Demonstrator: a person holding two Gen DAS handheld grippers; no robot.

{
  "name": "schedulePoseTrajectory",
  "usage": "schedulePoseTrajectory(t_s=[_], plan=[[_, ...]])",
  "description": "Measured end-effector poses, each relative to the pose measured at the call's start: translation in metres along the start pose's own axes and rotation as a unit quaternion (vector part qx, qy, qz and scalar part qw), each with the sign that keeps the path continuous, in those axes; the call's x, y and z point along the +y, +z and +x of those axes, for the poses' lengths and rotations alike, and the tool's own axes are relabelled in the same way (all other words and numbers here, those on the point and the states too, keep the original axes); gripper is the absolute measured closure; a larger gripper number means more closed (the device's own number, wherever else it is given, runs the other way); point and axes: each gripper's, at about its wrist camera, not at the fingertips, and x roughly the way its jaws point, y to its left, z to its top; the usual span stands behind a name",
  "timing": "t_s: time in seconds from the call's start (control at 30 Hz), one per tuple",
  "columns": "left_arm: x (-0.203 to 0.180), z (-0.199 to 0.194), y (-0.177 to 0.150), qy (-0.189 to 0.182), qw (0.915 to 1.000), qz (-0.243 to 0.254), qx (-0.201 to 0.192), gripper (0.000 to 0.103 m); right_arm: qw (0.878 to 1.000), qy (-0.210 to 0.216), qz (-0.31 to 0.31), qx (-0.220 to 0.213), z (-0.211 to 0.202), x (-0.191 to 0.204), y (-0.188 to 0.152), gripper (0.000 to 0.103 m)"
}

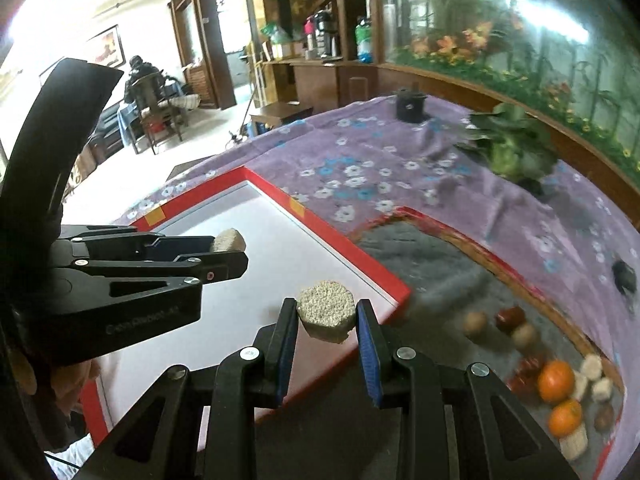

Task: Organize fruits
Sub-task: 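Carry both white pieces into the red-rimmed tray and open both grippers, then move both grippers back over the fruits on the mat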

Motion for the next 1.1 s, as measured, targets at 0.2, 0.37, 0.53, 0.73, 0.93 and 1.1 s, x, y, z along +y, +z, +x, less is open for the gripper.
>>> schedulePoseTrajectory(t_s=[0.2,0.37,0.53,0.73,0.93,1.1], plan=[[0.013,0.016,0.003,0.016,0.9997,-0.016,0.013,0.076,1.000,0.010,-0.005,0.023,0.031,0.005,0.006,0.074],[0.018,0.025,0.002,0.012,0.9989,-0.038,0.025,0.076,0.999,0.021,0.000,0.032,0.045,0.006,0.003,0.074],[0.015,0.023,0.001,0.032,0.9988,-0.031,0.022,0.066,0.999,0.030,0.006,0.026,0.040,0.004,0.001,0.068],[0.010,0.007,-0.001,0.036,0.9988,-0.033,-0.005,0.040,0.999,0.036,0.023,0.005,0.015,-0.002,-0.006,0.061],[-0.014,-0.009,-0.004,0.025,0.9995,-0.010,-0.016,0.040,0.998,0.019,0.046,-0.023,-0.028,-0.023,-0.023,0.060],[-0.049,-0.019,-0.007,-0.004,0.9996,0.023,-0.016,0.040,0.997,-0.014,0.070,-0.030,-0.060,-0.052,-0.053,0.058]])
